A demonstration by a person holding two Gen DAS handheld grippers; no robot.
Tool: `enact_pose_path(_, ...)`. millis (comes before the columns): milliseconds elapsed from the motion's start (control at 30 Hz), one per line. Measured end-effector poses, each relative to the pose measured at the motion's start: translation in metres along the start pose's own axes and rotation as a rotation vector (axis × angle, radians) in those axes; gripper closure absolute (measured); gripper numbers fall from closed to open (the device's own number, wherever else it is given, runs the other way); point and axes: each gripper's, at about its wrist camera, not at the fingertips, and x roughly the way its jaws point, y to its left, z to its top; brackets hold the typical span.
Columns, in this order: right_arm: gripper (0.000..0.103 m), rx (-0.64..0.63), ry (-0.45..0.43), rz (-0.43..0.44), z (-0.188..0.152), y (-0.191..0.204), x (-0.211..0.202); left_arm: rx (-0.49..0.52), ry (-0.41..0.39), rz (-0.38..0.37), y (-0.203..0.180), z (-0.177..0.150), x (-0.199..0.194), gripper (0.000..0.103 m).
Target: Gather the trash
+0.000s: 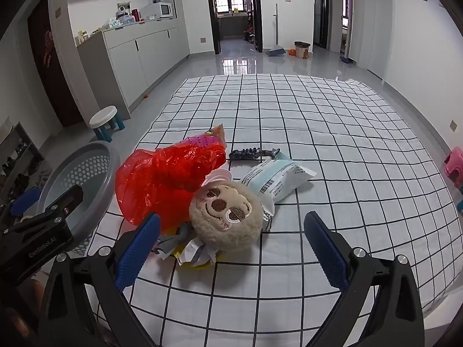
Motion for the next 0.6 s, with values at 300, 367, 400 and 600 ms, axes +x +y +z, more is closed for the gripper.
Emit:
enact_pose_path(300, 0.008, 0.004, 0.001, 0.003, 0.0001, 0.0, -0.0002, 0.003, 0.001, 0.003, -0.0001, 0.0, 0.0001, 0.006)
enact_pose_path(367, 0.008, 0.003, 0.0, 0.004, 0.0006, 0.0008, 0.0001, 0.002, 0.003, 0.002, 0.0001, 0.0001, 0.0005, 0.006)
enact_pose_path(400, 0.008, 0.001, -0.004, 0.002, 0.0017, -0.0025, -0.0015, 0.002, 0.004, 0.001, 0.0002, 0.0002, 0.0007, 0.006)
enact_pose_path(600, 0.008, 0.0, -0.006, 0.002, 0.0026, -0.0008, -0.001, 0.002, 0.002, 0.005, 0.0001, 0.0001, 0.0004, 0.006)
